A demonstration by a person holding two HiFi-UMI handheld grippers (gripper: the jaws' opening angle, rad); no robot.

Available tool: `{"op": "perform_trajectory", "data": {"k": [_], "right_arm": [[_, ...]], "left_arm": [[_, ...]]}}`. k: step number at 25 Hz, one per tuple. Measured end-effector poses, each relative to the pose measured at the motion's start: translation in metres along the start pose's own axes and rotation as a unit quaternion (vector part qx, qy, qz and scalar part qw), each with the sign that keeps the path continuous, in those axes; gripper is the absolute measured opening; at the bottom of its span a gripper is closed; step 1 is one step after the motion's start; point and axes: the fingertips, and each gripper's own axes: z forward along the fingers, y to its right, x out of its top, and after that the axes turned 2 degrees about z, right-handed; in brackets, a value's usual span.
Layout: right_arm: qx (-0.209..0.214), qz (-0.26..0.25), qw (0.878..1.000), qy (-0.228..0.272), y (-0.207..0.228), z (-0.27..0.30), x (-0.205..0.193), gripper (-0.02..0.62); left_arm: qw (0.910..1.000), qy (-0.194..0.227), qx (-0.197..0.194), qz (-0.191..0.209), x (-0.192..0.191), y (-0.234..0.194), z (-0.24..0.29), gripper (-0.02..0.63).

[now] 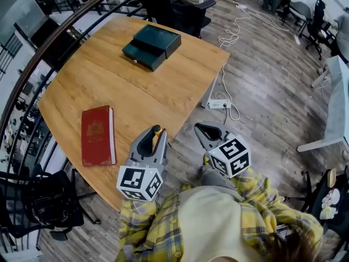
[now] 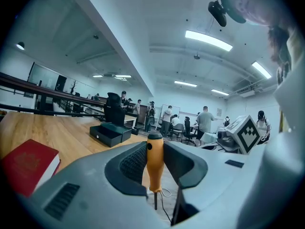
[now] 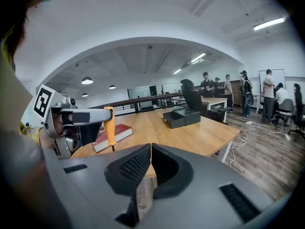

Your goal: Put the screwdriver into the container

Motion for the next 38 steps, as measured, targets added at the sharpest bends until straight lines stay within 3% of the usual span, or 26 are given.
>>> {"op": "perform_trajectory", "data": {"k": [25,32,38], "right_arm": [[0.074,-0.031,0.997,0.000,0.142,0.034,0.054,0.066],[0.105,-0.032,0.994,-0.008,0.158,0.062,0.061,0.066],[0.117,-0.047,0.992,-0.006,0.163,0.092,0.081,0.066]], "left_arm": [[0.9951,0.007,0.095,-0.025,0.030,-0.008,0.139,0.106],[0.9917,0.001,0.126,-0.022,0.035,-0.024,0.158,0.106],[0.9913,0.006,0.129,-0.026,0.043,-0.050,0.179,0.106]]}}
